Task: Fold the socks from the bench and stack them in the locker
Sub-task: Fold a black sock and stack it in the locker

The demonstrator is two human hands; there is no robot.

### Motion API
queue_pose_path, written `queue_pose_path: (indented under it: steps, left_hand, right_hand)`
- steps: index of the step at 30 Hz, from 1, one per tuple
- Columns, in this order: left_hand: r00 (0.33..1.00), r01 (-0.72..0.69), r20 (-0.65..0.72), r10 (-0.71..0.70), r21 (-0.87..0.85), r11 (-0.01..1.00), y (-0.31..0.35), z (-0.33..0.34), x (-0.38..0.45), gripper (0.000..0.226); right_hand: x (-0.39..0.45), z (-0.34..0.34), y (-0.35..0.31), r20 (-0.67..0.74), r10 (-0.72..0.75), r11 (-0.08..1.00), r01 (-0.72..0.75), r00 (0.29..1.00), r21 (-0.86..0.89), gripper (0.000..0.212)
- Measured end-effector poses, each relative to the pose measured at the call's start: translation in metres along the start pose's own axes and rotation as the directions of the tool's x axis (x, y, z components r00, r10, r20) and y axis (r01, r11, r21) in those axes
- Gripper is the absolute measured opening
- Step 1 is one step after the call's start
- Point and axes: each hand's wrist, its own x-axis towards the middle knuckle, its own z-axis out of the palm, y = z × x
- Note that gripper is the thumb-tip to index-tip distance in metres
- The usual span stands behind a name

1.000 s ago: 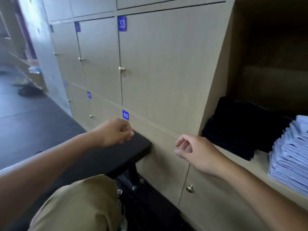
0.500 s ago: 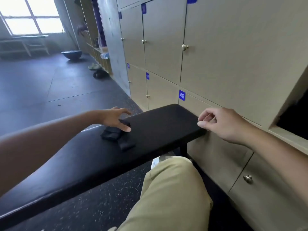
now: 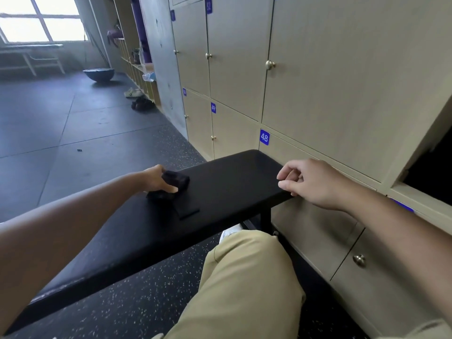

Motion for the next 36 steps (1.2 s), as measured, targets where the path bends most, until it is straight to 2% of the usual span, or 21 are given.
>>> queue_pose_path:
  steps: [6,9,10,13,17,19,25,30,36]
  left_hand:
    - [0.998,0.059,0.002,-0.059,-0.097,0.994,-0.004,0.001,0.002,0.094]
    - [0.995,0.084,0.064,-0.076,-0.140,0.987,-0.005,0.000,0.005,0.066]
    - [0.992,0.102,0.091,-0.087,-0.176,0.979,-0.006,0.000,0.006,0.063]
    - [0.988,0.098,0.138,-0.063,-0.263,0.960,-0.011,0.000,0.014,0.076]
    - [0.999,0.031,0.053,-0.010,-0.415,0.909,0.007,0.005,-0.008,0.021]
    - [0.999,-0.022,0.012,0.031,-0.471,0.882,0.016,0.005,-0.013,0.014]
    - [0.974,-0.184,0.008,0.227,-0.561,0.808,0.058,-0.002,-0.040,0.028]
    - [0.912,-0.304,0.029,0.408,-0.620,0.723,0.110,0.000,-0.073,0.024]
    - [0.839,-0.312,0.090,0.537,-0.728,0.610,0.171,0.017,-0.108,0.030]
  right_hand:
    - [0.001,0.001,0.004,0.011,0.013,1.000,-0.013,1.000,0.003,0.003]
    - [0.000,0.000,0.006,0.024,0.015,1.000,-0.015,1.000,-0.005,0.005]
    - [0.000,0.000,0.007,0.024,0.016,1.000,-0.016,1.000,-0.010,0.005]
    - [-0.002,-0.002,0.008,0.024,0.017,1.000,-0.017,1.000,-0.015,0.006]
    - [-0.004,-0.005,0.007,0.020,0.016,1.000,-0.016,1.000,-0.006,0.006]
    - [-0.006,-0.006,0.006,0.014,0.016,1.000,-0.016,1.000,-0.002,0.006]
    - [-0.011,-0.013,0.010,-0.003,0.027,0.999,-0.027,1.000,0.022,0.007]
    - [-0.020,-0.017,0.012,-0.058,0.064,0.980,-0.052,0.996,0.192,0.014]
    - [-0.034,-0.023,0.011,-0.098,0.120,0.910,-0.070,0.988,0.409,0.023]
